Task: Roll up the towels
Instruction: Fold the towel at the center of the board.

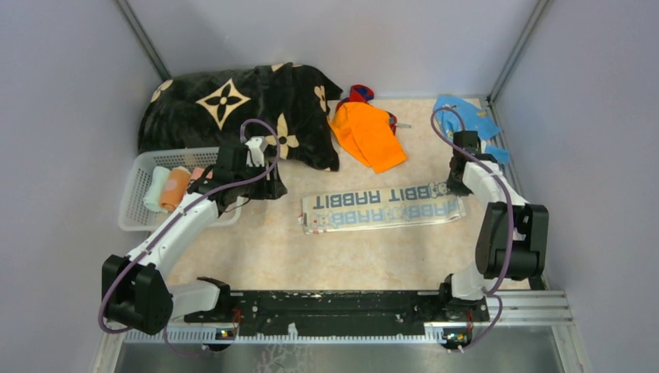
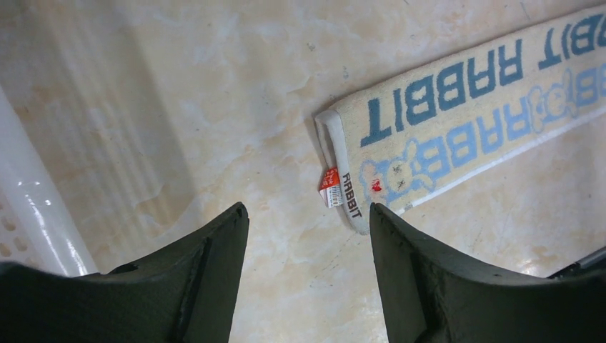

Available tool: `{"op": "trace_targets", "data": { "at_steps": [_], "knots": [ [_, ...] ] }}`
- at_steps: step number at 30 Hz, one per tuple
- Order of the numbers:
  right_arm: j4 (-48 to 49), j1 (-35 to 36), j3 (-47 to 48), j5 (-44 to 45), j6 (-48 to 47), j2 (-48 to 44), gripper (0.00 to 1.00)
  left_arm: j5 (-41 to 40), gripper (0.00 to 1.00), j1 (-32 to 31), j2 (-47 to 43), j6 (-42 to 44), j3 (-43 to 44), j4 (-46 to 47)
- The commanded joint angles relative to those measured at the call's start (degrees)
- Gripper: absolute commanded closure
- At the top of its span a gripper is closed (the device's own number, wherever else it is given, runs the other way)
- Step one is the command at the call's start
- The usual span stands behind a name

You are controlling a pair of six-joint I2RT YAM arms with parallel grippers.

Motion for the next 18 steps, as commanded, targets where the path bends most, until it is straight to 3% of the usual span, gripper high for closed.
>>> {"op": "trace_targets", "data": {
  "at_steps": [1,10,18],
  "knots": [
    [-0.61,1.62,4.2,-0.68,-0.49,-4.4,1.0,5.46,0.31,0.39,0.83,-3.02,-0.54,3.16],
    [-2.89,13.37,7.5,-27.4,3.7,-7.37,1.0,11.05,0.33,0.18,5.46,-9.04,-2.33,7.27],
    [1.81,30.12,11.58,-32.77,9.91,-2.31,1.0,13.4,0.37,-1.26,10.55,-13.43,-4.85,12.27]
  ]
}}
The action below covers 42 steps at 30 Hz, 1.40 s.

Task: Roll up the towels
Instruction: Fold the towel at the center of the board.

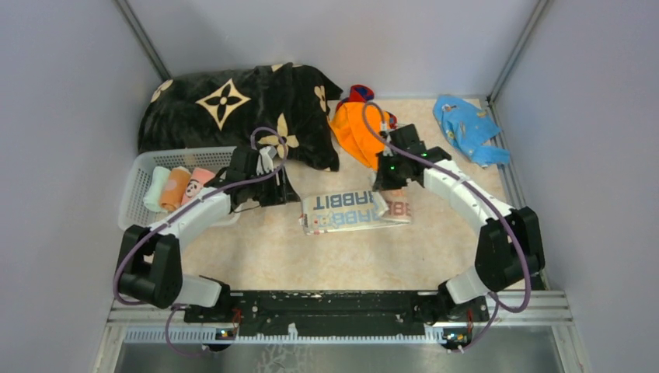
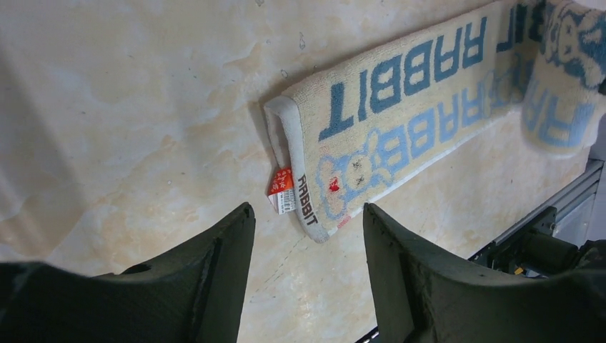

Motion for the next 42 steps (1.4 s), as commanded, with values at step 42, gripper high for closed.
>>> {"op": "trace_targets", "data": {
  "at_steps": [42],
  "knots": [
    [17.93,23.36,14.61,-3.56,26.47,25.94,1.0,-8.25,0.76,-10.31,11.59,-13.39,-9.57,14.09]
  ]
}}
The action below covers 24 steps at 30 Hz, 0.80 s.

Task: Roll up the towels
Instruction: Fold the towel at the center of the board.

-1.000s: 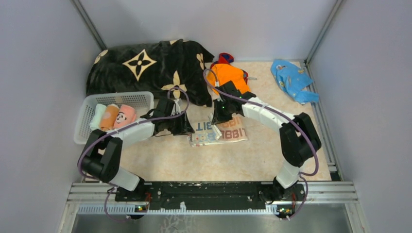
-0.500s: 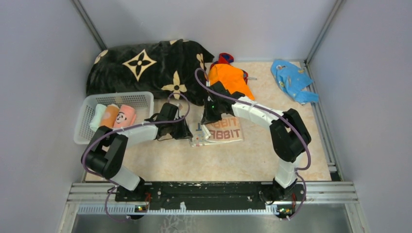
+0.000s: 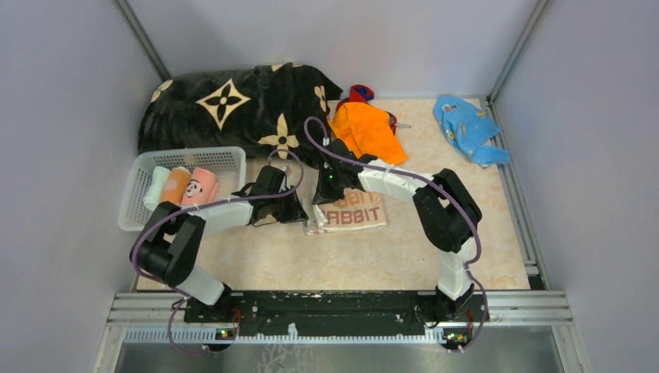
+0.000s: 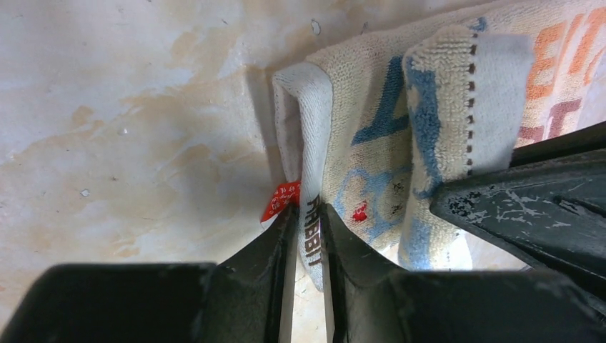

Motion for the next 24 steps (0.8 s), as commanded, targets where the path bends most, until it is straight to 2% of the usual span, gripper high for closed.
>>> {"op": "trace_targets", "data": {
  "at_steps": [1,6,12,15,20,24],
  "knots": [
    [4.23,1.14,1.25,0.35,1.81,1.28,1.0,-0.47,0.76,-0.66,1.03,-0.11,-1.73,0.32],
    [3.85,1.4,1.4,-0.28,1.31,3.7,0.99,-0.98,0.76,-0.76,0.72,-0.08,-1.58,-0.29],
    [2.02,1.67,2.1,-0.4,-1.79,1.65,0.7,-3.25,0.73,-0.77,-0.85,0.09,-1.34,-2.12],
    [1.23,1.71,1.57,0.46,-4.25,-1.85,0.6,-3.97,0.72,-0.76,-1.45,0.07,-1.3,-3.02],
    [1.59,0.22,-3.69,2.66,-8.48,-10.78,0.56,-5.0,0.69,-0.74,-2.98,0.06,-1.39,-4.74],
    [6.94,-4.32,-12.86,-1.74,-9.33,-18.73,0.51,-7.26,0.66,-0.78,-6.09,0.35,-1.35,-7.39]
  ]
}}
